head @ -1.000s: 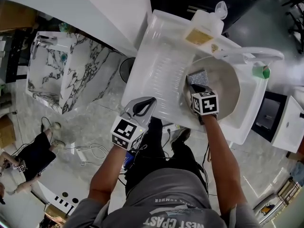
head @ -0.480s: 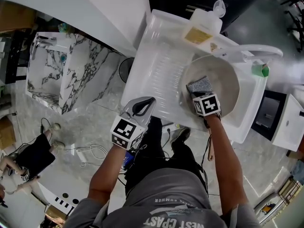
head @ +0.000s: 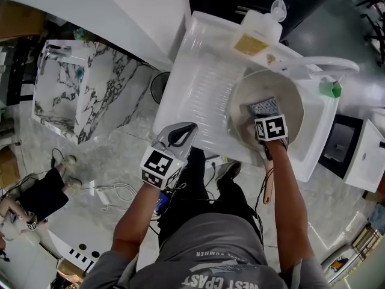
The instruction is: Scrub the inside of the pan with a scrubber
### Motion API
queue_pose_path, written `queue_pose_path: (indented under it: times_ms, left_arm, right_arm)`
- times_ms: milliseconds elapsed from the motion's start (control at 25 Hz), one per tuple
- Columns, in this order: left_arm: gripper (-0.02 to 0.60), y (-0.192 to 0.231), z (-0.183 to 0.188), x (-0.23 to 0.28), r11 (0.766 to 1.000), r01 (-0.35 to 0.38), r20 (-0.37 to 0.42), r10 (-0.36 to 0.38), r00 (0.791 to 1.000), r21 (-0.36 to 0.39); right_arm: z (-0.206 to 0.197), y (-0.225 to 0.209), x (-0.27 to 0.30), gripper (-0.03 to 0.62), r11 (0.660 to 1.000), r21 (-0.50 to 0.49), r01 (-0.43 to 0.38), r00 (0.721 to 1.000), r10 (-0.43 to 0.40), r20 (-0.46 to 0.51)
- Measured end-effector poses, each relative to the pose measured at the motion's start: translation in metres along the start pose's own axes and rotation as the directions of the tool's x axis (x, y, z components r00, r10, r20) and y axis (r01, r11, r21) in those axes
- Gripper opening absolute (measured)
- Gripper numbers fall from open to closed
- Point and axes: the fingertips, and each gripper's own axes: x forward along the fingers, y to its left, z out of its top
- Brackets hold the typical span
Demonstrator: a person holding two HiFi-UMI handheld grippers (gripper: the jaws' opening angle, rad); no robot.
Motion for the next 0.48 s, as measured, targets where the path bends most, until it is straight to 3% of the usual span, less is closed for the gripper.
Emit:
queue_pose_path:
  times_ms: [240,480]
  left_arm:
    - [0.002,0.003,-0.002,0.001,1.0,-0.001,-0.005,0.001,1.0,-0.004]
    - [0.003,0.006,-0.003,0.004,1.0,-0.003,-0.008,0.003,1.0,-0.007]
  right_arm:
    - [0.016,-0.036,-0.007,0.025,0.988,0.134,0.072,0.994,-0.083,0.077]
    - [0.034,-0.045,0.002,0.025,0.981,0.161,0.11,0.983,-0.132,0.128]
